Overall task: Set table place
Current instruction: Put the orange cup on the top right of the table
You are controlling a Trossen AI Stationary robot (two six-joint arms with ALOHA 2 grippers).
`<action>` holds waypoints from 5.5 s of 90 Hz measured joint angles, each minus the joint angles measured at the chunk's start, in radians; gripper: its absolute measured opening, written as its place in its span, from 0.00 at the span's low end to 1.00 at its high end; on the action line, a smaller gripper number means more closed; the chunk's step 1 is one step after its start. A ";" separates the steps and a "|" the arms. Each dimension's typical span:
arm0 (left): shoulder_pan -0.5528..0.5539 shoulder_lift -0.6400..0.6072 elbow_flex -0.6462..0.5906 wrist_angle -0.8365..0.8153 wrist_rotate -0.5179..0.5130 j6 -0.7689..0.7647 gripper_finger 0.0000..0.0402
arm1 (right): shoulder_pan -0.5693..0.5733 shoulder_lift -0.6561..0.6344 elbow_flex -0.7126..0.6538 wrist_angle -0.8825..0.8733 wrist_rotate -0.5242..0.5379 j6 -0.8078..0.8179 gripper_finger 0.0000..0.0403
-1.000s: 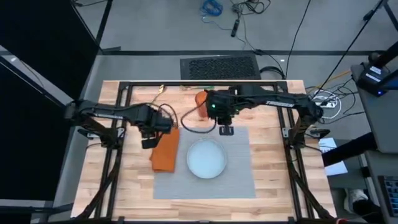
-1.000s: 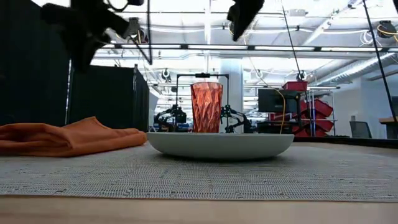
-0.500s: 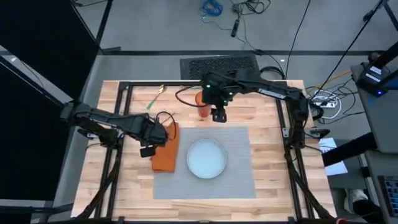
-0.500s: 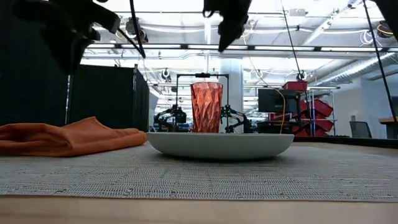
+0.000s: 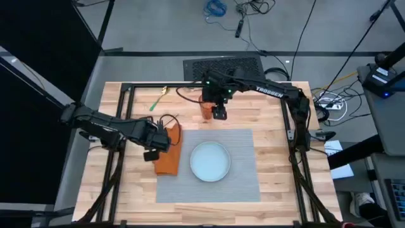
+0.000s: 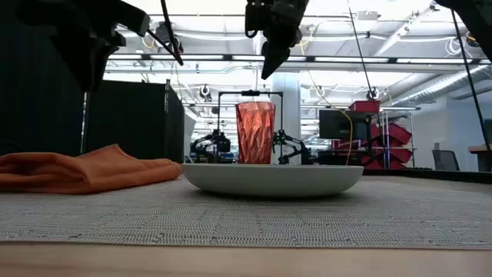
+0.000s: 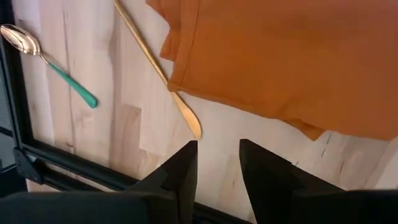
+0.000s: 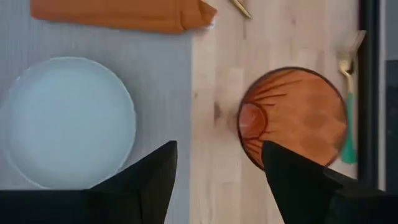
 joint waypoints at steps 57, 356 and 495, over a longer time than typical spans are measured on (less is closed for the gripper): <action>-0.001 0.000 0.000 0.019 -0.008 0.001 0.26 | -0.024 0.115 0.000 0.029 -0.058 -0.046 0.55; -0.064 0.001 0.001 0.052 -0.116 0.026 0.26 | -0.361 -0.634 -0.978 -0.082 0.124 0.176 0.00; -0.064 0.001 0.001 0.083 -0.112 0.050 0.26 | -0.370 -0.835 -0.877 -0.068 0.139 0.296 0.28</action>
